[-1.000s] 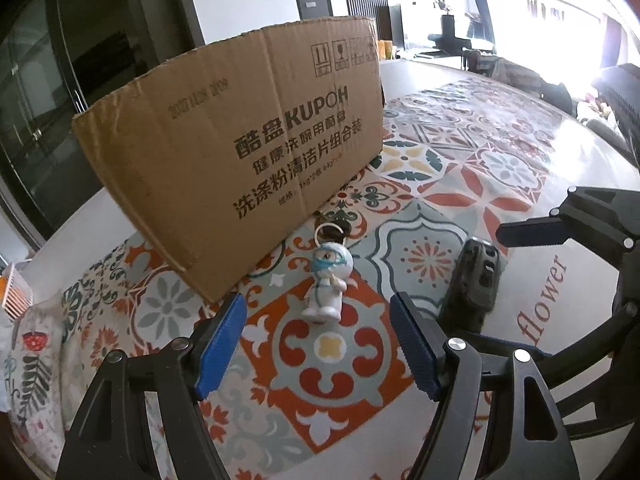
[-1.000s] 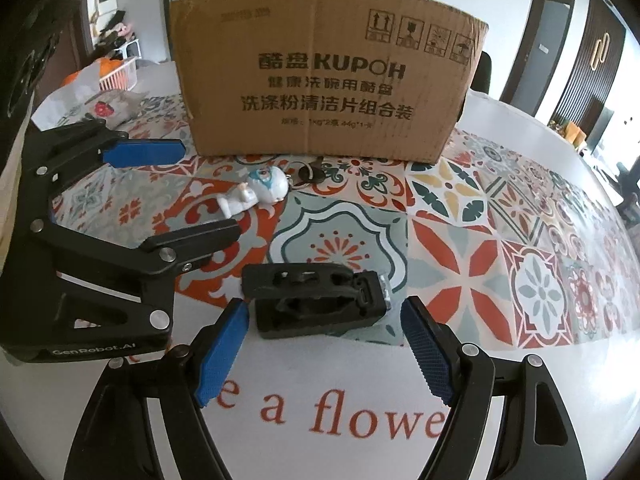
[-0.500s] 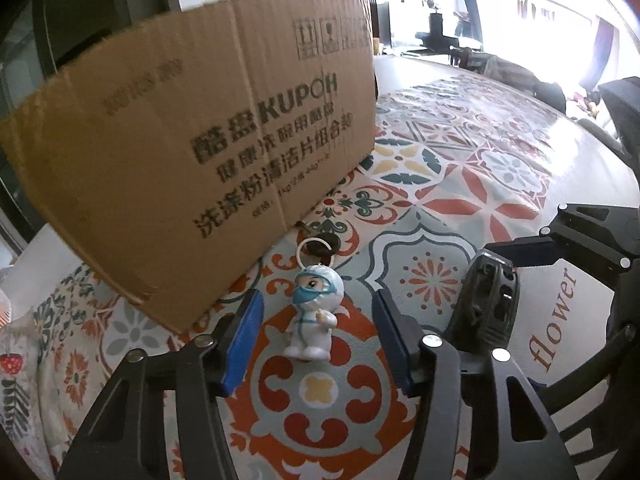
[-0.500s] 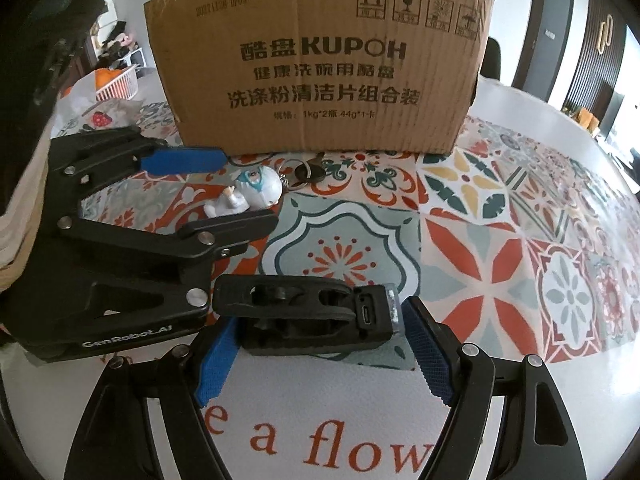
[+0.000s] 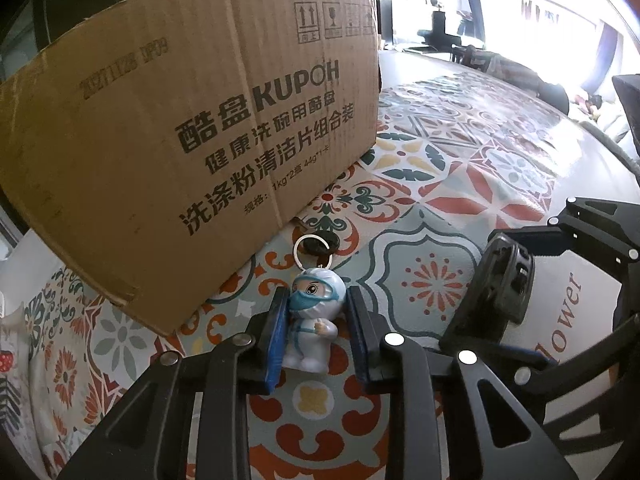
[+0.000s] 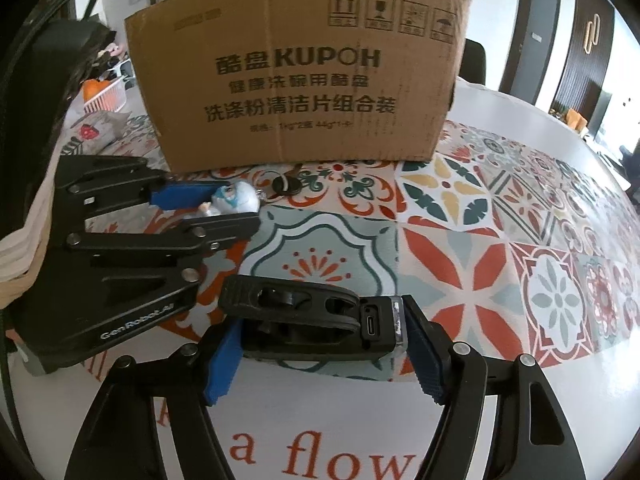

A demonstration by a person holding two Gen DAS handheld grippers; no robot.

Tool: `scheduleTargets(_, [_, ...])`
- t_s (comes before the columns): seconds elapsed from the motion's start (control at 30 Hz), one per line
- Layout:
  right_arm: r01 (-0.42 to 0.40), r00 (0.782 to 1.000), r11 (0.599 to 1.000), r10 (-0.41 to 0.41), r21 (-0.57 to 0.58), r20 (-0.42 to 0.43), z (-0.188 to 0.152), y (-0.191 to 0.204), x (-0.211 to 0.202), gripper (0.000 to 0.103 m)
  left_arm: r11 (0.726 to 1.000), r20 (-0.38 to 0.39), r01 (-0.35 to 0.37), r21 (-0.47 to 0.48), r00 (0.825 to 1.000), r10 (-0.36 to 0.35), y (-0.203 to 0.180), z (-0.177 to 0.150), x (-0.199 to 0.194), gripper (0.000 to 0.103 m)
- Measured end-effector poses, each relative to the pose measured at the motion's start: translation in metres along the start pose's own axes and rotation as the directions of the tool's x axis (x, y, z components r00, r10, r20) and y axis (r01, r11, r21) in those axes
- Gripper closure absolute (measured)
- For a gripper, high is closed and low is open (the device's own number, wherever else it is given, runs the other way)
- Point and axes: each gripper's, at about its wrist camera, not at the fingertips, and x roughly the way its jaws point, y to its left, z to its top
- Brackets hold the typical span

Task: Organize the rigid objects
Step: 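Lift and carry the figurine and black clip over the box with both tools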

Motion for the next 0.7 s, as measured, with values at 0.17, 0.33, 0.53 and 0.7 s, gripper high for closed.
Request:
scheduleTargets(0.17, [0.009,1.000,1.000,-0.009,0.004,0.026,0.004,-0.007,-0.007,0.030,1.000,0.015,-0.004,-0.014,1.000,0.004,0.001,0.000,-0.009,0.075])
scheduleTargets(0.33, [0.013,0.998,1.000,-0.014,0.010,0.054,0.008,-0.010,-0.021,0.030,0.999,0.034,-0.015,-0.040,0.999,0.016,0.004,0.000,-0.024,0.075])
scheduleTargets(0.53, [0.022,0.996,1.000,-0.023,0.013,0.091,0.013,-0.011,-0.039,0.030,0.997,0.046,-0.020,-0.081,0.999,0.024,0.005,-0.001,-0.042,0.075])
scheduleTargets(0.7, [0.022,0.993,1.000,-0.023,0.011,0.115,0.017,-0.011,-0.052,0.030,0.993,0.058,-0.028,-0.114,0.998,0.035,0.004,0.000,-0.061,0.075])
